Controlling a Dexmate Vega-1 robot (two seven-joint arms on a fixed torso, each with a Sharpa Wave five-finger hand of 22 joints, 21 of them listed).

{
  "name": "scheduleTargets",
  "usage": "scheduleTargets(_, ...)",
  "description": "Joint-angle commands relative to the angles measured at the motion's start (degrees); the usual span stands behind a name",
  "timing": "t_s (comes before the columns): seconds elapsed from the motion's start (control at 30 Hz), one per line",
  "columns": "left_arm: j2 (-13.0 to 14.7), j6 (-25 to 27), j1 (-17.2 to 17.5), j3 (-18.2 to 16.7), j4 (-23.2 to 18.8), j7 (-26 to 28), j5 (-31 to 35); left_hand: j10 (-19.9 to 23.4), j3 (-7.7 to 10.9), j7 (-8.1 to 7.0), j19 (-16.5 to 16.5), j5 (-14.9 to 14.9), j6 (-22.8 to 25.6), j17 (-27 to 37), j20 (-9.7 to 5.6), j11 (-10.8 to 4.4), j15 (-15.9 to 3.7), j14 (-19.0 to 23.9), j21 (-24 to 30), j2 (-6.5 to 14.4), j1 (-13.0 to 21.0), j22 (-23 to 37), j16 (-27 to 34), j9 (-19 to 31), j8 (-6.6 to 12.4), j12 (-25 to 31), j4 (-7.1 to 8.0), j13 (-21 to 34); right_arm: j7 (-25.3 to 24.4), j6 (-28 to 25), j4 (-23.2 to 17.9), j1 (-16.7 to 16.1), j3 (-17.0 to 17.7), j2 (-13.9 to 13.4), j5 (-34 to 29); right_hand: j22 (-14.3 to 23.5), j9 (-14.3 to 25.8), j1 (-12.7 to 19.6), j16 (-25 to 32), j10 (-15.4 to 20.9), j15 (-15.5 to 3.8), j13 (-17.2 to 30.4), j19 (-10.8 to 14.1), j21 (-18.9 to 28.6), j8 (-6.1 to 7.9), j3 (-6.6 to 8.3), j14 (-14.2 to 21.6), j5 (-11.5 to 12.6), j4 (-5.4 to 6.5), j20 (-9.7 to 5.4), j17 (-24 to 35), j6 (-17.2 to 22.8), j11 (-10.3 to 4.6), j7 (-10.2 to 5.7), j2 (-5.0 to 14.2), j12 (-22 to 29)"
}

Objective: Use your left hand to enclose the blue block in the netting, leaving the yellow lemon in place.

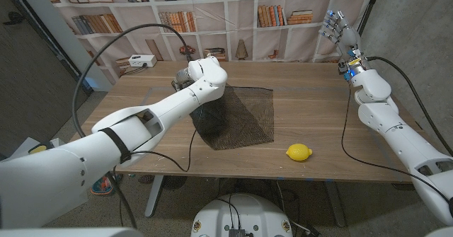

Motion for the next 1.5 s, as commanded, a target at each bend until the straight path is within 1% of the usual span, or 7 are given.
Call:
scheduleTargets(0.03, 2.2, 3.9, -3.7, 9.5, -0.3, 16.1, -19.2, 7.4, 3.11, 0.36, 1.9, -0.3, 7.7, -0.2, -0.69, -2.87, -3.80, 5.3, -0.4, 2.2, 4.3, 0.3, 1.5, 0.2, 2.23, 1.9, -2.66, -1.1, -0.8, -0.6, -1.6, -1.0, 0.4, -0.7, -0.2, 0.1, 0.2, -0.1, 0.0, 0.2, 0.07, 0.2, 0.3, 0.2, 0.11, 0.26, 0.4, -0.3, -0.27, -0.53, 0.2, 0.1, -0.08, -0.23, -0.01, 0.1)
scheduleTargets(0.1, 2.5, 3.9, -2.2, 8.8, -2.1, 20.9, -19.2, 19.4, 7.36, 1.54, 4.8, 0.1, 18.9, 1.0, -2.65, -5.82, -7.58, 12.2, 0.4, 5.3, 10.8, 0.4, 4.6, 0.8, 5.93, 6.5, -4.34, -0.1, -1.0, -0.7, -2.0, -1.2, 0.5, -0.9, -0.4, 0.1, 0.2, -0.1, 0.0, 0.2, 0.07, 0.2, 0.2, 0.2, 0.11, 0.26, 0.4, -0.3, -0.27, -0.49, 0.2, 0.1, -0.08, -0.24, -0.01, 0.1)
scheduleTargets(0.17, 3.0, 3.9, -1.2, 8.3, -3.9, 23.9, -19.1, 25.2, 8.75, 1.86, 6.1, 0.0, 23.3, 3.6, -3.61, -8.02, -9.19, 16.9, 1.2, 5.5, 16.0, 0.6, 8.2, 1.9, 7.68, 10.4, -4.58, 2.4, -1.1, -0.9, -2.1, -1.3, 0.5, -1.0, -0.3, 0.1, 0.2, -0.1, 0.0, 0.2, 0.07, 0.2, 0.2, 0.2, 0.10, 0.27, 0.4, -0.3, -0.28, -0.52, 0.2, 0.1, -0.08, -0.25, -0.02, 0.1)
scheduleTargets(0.63, 6.7, 3.0, 6.3, -1.5, -20.3, 40.1, -24.0, 24.7, 7.47, 3.90, 6.4, -1.0, 26.0, 11.0, -4.26, -8.32, -9.81, 18.3, 3.2, 5.1, 22.6, 1.0, 12.5, 5.3, 9.41, 16.3, -3.64, 10.2, -1.2, -0.4, -2.7, -2.2, 1.0, -0.9, 0.1, 0.1, 0.2, -0.1, 0.0, 0.2, -0.01, 0.2, 0.2, 0.2, 0.08, 0.30, 0.4, -0.3, -0.31, -0.48, 0.2, 0.0, -0.07, -0.30, -0.01, 0.1)
scheduleTargets(0.93, 9.8, -9.0, 14.6, -13.7, -33.1, 49.4, -39.0, 25.1, 7.50, 4.42, 7.2, -1.0, 26.8, 11.2, -4.90, -8.25, -9.97, 19.8, 4.0, 4.5, 23.4, 1.0, 12.4, 6.3, 10.09, 17.6, -3.68, 12.0, -1.6, 0.0, -3.8, -3.2, 1.5, -1.2, 0.2, 0.1, 0.2, -0.2, 0.0, 0.3, 0.01, 0.2, 0.2, 0.2, 0.11, 0.32, 0.4, -0.3, -0.31, -0.51, 0.2, 0.1, -0.09, -0.21, 0.00, 0.1)
scheduleTargets(1.27, 14.2, -18.0, 13.7, -12.8, -37.1, 49.1, -49.3, 24.7, 7.60, 4.38, 6.9, -1.0, 26.7, 10.9, -5.16, -8.20, -9.97, 19.8, 4.4, 4.4, 23.3, 1.0, 11.5, 6.5, 9.98, 18.1, -3.24, 13.0, -2.1, 0.0, -5.4, -4.4, 2.1, -1.9, 0.0, 0.1, 0.2, -0.2, 0.0, 0.3, -0.02, 0.2, 0.2, 0.2, 0.13, 0.33, 0.4, -0.3, -0.31, -0.49, 0.2, 0.1, -0.15, -0.20, 0.00, 0.1)
scheduleTargets(1.5, 16.8, -21.6, 6.5, -3.3, -34.0, 41.8, -50.4, 25.0, 7.31, 3.17, 6.9, -1.1, 27.1, 10.6, -5.72, -8.42, -10.29, 20.0, 4.8, 3.4, 23.1, 1.0, 10.9, 6.2, 9.71, 18.0, -3.41, 12.9, -2.5, -0.2, -6.8, -5.6, 2.6, -2.6, 0.0, 0.1, 0.2, -0.2, 0.0, 0.3, 0.02, 0.2, 0.2, 0.2, 0.15, 0.34, 0.4, -0.3, -0.32, -0.51, 0.2, 0.2, -0.13, -0.27, 0.00, 0.1)
